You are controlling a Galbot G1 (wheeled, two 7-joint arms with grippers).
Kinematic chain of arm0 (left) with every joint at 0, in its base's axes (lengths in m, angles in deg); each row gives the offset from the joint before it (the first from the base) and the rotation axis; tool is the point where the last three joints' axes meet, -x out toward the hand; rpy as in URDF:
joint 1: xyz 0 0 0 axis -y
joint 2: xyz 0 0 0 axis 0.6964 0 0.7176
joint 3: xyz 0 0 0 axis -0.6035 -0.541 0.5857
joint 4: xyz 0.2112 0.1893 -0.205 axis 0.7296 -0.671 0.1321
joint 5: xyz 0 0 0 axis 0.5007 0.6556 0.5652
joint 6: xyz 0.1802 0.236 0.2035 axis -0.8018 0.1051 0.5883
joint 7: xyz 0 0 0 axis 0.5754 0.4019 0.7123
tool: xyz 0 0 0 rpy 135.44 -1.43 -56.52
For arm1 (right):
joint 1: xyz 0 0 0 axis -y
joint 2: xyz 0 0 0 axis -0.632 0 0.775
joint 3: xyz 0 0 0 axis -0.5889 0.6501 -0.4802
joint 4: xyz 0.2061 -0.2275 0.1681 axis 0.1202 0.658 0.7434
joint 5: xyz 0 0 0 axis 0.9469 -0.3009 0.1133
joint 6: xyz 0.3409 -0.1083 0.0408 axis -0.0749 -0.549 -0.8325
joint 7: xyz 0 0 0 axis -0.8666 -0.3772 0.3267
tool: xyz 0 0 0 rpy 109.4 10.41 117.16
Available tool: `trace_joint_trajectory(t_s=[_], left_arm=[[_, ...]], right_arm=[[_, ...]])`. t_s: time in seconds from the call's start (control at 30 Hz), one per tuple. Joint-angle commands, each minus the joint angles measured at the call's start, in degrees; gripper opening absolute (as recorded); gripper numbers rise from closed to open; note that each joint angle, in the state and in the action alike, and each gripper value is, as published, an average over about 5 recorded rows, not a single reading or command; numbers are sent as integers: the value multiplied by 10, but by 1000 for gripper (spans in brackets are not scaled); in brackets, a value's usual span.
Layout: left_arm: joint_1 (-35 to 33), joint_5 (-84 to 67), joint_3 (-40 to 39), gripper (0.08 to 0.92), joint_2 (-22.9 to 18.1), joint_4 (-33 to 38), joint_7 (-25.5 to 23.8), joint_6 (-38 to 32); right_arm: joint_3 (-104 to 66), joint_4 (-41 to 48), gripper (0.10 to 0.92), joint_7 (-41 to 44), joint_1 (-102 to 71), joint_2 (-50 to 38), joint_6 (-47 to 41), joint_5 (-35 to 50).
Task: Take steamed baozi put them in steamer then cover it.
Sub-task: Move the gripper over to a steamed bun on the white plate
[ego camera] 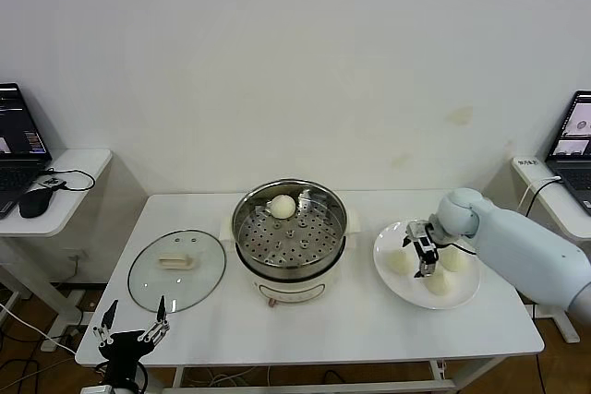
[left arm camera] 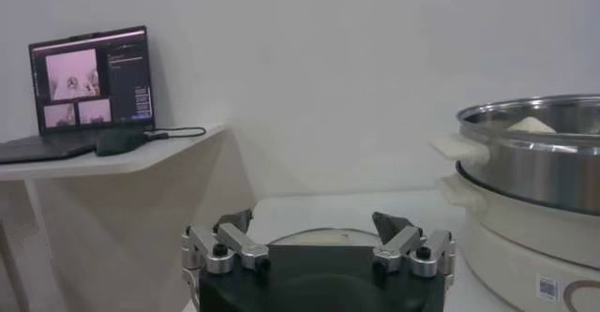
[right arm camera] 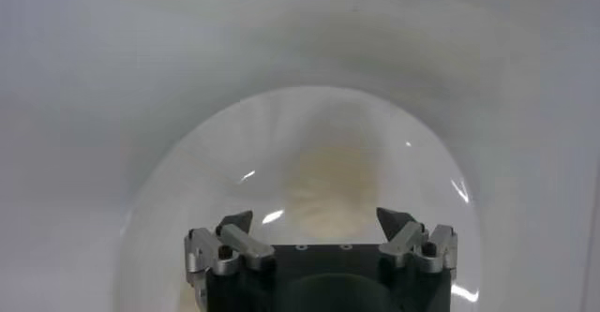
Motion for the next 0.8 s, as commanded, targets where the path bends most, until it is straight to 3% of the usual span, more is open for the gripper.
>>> trace_joint_trajectory(t_s=[0.03,0.6,0.8], left_arm=[[1,1,0,823,0,-2,0,0],[7,1,-1,823,-1,-7,-2,0],[6,1,0,823,-2,-5,-2,0]], right_arm=[[-27,67,823,-3,-18,42,10,-21],[-26,102,822,-7,-18,77,15,-28],[-24,98,776,-5,-19,75,14,-29]])
